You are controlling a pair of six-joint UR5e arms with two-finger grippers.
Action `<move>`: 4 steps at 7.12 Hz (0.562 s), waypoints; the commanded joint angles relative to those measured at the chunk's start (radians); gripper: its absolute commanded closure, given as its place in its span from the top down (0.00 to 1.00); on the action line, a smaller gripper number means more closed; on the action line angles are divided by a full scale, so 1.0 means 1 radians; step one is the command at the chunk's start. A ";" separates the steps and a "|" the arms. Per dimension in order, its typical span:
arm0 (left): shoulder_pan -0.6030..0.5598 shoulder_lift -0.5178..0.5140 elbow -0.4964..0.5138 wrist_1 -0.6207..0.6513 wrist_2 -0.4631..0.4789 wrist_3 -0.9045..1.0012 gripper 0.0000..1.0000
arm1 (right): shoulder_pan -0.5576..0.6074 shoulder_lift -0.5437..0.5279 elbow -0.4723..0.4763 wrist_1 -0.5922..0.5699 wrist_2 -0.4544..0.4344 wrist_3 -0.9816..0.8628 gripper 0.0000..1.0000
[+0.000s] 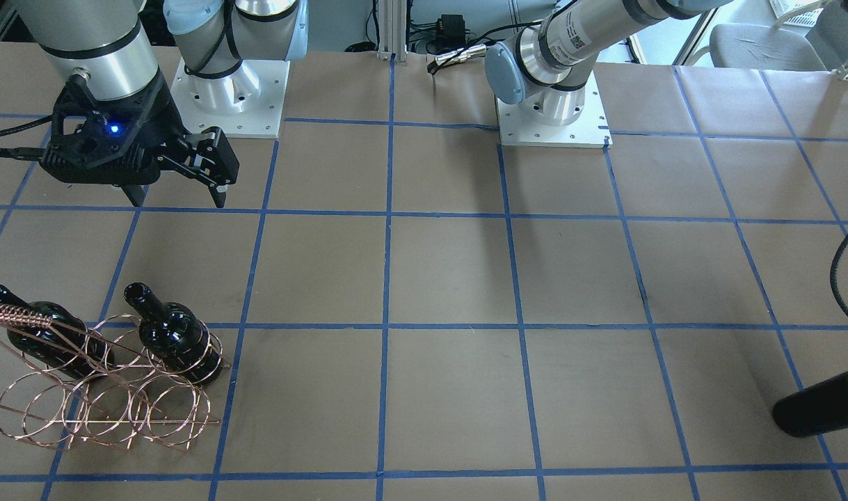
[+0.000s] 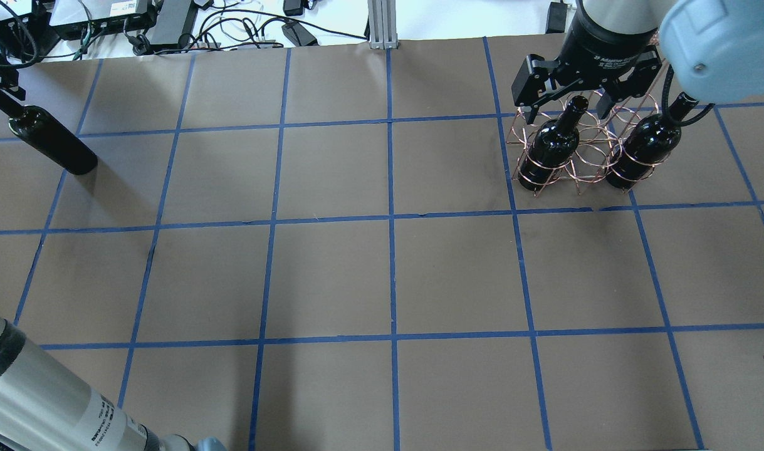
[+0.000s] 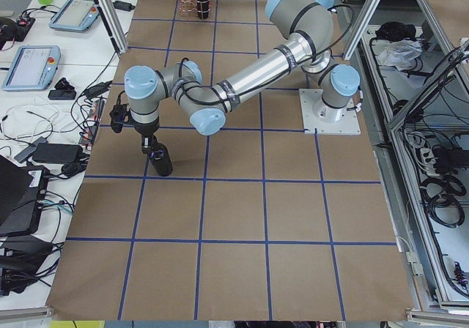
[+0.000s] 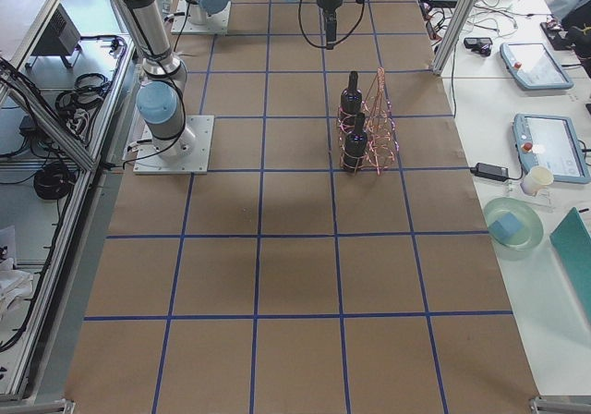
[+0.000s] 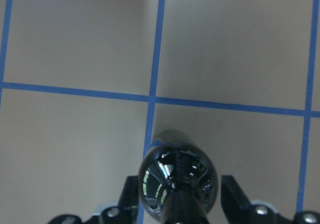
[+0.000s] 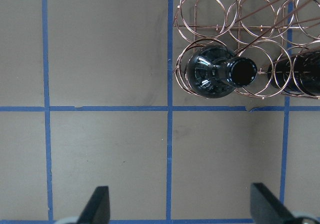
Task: Place wine into wine basket
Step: 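Lift the bottle with the left gripper, swinging it upright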
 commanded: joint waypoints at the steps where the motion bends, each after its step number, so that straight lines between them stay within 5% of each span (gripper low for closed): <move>1: -0.001 -0.001 -0.003 0.000 0.000 -0.003 0.65 | 0.000 0.000 0.000 0.000 0.000 0.000 1.00; 3: -0.001 -0.002 -0.003 0.000 0.000 -0.002 0.64 | 0.000 0.000 0.000 0.001 0.000 0.000 1.00; 4: -0.001 -0.002 -0.004 0.000 0.002 -0.002 0.34 | 0.000 0.000 0.000 0.002 0.000 0.000 1.00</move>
